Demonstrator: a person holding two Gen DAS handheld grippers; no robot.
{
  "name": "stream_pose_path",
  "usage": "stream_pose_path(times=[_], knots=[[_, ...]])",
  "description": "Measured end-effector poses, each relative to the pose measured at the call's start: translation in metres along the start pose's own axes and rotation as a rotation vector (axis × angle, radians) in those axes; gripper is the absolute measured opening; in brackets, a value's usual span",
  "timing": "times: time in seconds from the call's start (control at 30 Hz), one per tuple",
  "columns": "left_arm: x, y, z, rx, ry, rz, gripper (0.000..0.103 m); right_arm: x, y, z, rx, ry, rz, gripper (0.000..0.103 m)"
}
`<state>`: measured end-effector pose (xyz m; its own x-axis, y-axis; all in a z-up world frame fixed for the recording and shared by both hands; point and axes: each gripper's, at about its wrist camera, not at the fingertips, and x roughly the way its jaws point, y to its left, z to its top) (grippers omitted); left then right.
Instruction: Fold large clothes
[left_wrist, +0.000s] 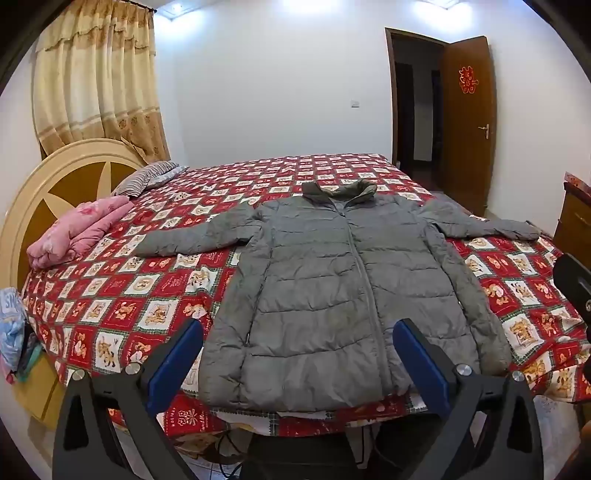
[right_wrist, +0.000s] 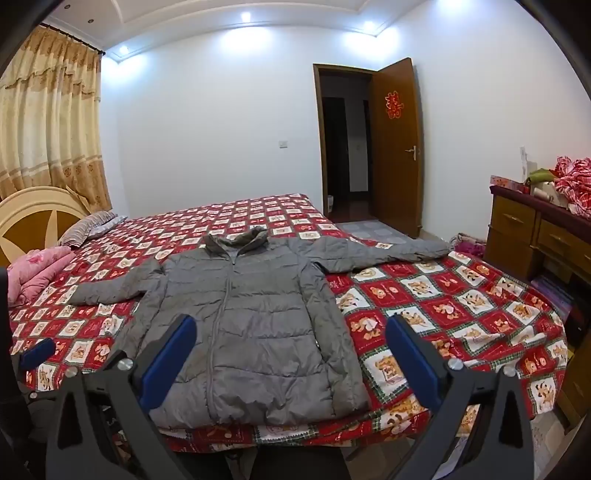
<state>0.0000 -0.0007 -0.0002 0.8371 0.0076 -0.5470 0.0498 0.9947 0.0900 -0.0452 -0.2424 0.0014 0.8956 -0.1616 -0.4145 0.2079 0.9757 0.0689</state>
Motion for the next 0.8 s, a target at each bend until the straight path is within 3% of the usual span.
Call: stream_pose_path(times=[0.03,0.8], knots=[[0.0,0.0016,-0.0002,-0.032,-0.004,-0.026,0.102,0.0,-0.0003,-0.0001,0.012,-0.009,0.007,0.103],[0.0026,-0.0022,-0.0037,0.004,0.011,-0.011,0.102,0.0048,-0.0003,-0.0019,0.02,0.006,0.009,0.103]])
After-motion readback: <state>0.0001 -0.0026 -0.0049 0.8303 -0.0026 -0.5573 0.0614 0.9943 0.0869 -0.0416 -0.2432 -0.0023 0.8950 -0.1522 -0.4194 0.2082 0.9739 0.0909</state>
